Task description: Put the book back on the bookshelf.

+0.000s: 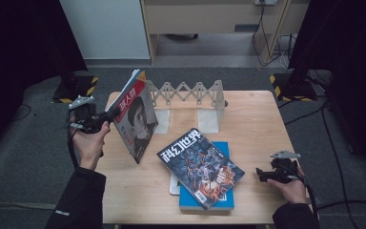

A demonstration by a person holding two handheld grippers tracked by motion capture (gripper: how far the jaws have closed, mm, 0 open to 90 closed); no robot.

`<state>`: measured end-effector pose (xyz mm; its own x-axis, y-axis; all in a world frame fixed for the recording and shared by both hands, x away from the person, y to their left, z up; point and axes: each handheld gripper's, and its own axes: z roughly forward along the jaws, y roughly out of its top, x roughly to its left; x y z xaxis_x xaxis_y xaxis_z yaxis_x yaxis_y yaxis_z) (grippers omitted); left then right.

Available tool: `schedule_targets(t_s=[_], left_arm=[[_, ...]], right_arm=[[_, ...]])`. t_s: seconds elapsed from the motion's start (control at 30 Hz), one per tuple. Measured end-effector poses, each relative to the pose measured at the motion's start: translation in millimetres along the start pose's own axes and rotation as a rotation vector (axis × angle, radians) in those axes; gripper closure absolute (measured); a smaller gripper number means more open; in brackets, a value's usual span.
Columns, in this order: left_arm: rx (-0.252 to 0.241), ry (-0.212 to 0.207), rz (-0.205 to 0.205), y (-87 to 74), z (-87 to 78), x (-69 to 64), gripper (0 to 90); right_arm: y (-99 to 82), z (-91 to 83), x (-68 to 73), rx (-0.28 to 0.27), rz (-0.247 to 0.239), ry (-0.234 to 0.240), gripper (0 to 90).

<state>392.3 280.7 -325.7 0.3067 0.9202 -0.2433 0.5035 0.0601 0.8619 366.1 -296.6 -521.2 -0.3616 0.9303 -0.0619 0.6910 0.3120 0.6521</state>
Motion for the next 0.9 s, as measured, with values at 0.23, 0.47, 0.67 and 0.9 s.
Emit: schedule_targets(t_s=[0.23,0.47,0.67,0.9], left_arm=[[0.057,-0.018,0.007,-2.9,-6.6,4.4,80.9],[0.122,-0.038,-0.024,14.6,11.4,2.9,75.8],[0.156,0.022,-0.029,22.3,22.2,-0.5,85.0],[0.057,0.050,-0.041,26.2,28.4,-6.3,86.0]], right_arm=[[-0.4,0.8,0.6,0.001,-0.004,-0.003,4.9],[-0.5,0.8,1.1,0.005,-0.005,0.002,4.8],[-0.5,1.2,1.1,0.006,-0.004,0.007,4.7],[-0.5,1.3,1.2,0.006,-0.011,0.010,4.7]])
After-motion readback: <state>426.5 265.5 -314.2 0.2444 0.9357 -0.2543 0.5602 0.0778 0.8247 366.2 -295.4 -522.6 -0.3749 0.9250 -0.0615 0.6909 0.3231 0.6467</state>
